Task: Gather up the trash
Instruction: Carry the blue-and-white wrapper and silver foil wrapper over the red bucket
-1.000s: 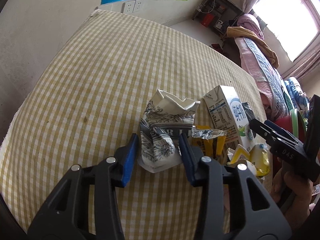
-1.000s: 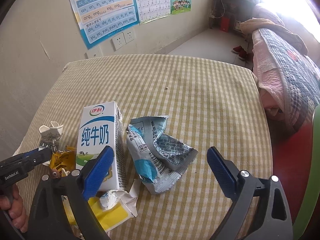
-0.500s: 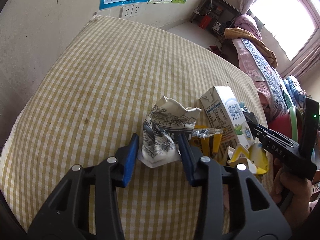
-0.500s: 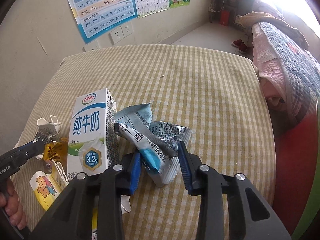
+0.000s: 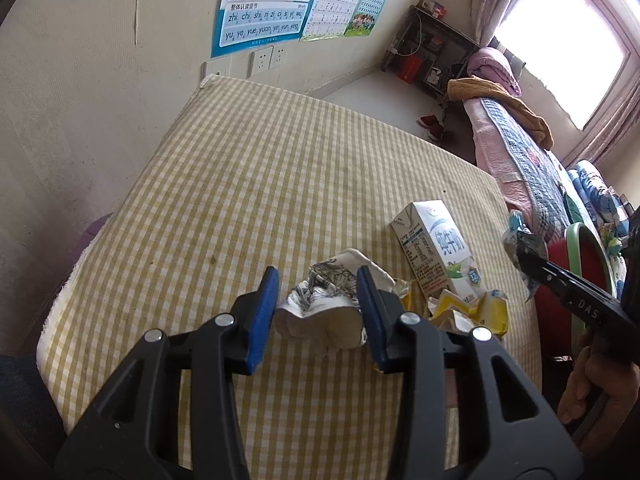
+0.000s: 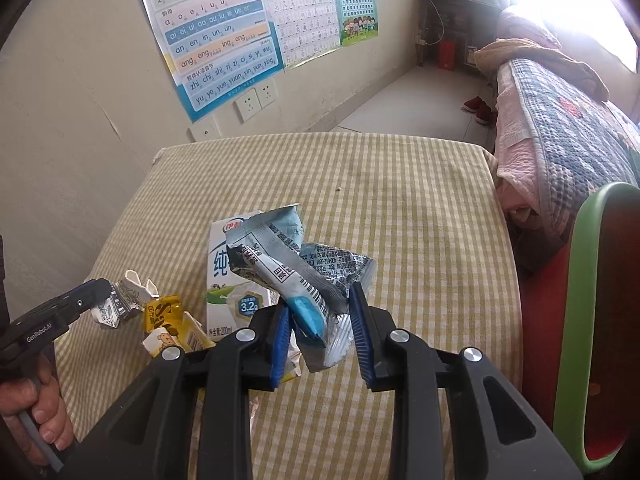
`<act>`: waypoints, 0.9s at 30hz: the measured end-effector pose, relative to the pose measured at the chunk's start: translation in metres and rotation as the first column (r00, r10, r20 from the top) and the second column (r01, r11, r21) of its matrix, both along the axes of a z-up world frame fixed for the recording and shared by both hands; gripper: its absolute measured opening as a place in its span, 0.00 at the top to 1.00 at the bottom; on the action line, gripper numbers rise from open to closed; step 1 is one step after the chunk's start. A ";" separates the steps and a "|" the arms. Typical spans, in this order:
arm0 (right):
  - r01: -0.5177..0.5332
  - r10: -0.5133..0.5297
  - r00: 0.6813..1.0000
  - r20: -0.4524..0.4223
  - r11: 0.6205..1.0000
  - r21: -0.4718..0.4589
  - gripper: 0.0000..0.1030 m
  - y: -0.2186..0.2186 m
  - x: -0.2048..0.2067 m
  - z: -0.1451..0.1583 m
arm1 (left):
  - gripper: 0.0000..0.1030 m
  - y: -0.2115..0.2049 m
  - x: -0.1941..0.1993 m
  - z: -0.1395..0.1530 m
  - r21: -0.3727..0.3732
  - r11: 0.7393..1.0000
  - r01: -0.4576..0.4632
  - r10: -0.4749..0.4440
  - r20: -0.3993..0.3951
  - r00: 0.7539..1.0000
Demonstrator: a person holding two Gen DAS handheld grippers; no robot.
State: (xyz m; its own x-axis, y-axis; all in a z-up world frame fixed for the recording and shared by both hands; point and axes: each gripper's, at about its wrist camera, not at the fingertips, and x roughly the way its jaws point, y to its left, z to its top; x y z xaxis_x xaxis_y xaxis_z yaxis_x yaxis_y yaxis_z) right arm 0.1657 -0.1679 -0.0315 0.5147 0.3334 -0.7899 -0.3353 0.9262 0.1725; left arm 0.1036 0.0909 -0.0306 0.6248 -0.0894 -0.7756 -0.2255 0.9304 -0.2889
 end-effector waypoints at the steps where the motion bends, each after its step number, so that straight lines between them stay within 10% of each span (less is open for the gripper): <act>1: -0.003 0.003 1.000 0.011 1.000 0.005 0.74 0.000 -0.003 0.006 | 0.63 0.000 -0.003 0.005 0.003 1.000 -0.004 0.004 0.009 1.000; 27: 0.070 -0.076 0.992 0.098 0.996 0.059 0.73 -0.052 -0.059 0.051 | 0.63 -0.042 -0.025 0.091 0.005 0.998 0.058 -0.058 0.174 0.983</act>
State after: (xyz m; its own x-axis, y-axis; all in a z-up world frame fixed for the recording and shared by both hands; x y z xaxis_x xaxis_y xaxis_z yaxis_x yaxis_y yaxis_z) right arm 0.1070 -0.2203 0.0197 0.6148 0.3340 -0.7144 -0.2855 0.9387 0.1932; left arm 0.0788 0.0488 0.0600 0.7439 -0.1292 -0.6556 -0.1177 0.9404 -0.3189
